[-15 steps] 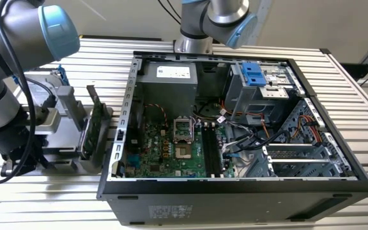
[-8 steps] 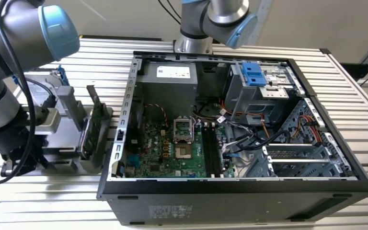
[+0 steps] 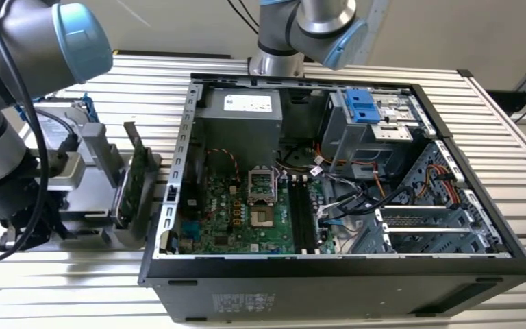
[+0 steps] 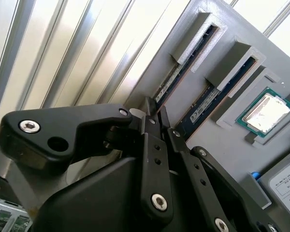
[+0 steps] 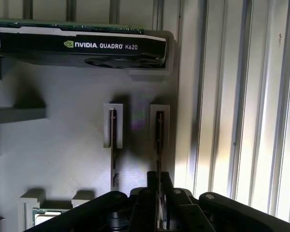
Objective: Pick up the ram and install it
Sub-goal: 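Pick up the ram and move it above insertion slot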
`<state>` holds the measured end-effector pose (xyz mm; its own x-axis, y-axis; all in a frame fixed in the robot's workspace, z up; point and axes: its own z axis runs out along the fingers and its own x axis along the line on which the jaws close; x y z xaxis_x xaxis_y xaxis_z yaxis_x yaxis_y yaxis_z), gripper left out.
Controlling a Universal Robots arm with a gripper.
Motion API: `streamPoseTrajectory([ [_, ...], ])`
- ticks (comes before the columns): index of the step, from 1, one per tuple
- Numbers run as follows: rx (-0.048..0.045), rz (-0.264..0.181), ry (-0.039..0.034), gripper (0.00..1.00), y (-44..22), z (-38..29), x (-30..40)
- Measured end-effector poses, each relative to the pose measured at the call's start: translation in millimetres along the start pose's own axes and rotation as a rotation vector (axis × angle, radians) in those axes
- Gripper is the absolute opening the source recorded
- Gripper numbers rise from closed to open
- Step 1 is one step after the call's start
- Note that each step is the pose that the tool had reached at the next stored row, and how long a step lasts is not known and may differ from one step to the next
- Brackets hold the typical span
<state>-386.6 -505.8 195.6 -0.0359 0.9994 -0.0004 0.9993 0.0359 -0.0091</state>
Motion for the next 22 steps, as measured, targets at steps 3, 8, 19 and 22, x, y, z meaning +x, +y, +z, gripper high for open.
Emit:
streamPoseTrajectory([
  [3, 0.0, 0.0, 0.0, 0.0, 0.0, -2.7, 0.0],
  [8, 0.0, 0.0, 0.0, 0.0, -0.1, -7.2, 0.0],
  [19, 0.0, 0.0, 0.0, 0.0, -0.2, -18.1, 0.0],
  [22, 0.0, 0.0, 0.0, 0.0, -0.2, -20.9, 0.0],
])
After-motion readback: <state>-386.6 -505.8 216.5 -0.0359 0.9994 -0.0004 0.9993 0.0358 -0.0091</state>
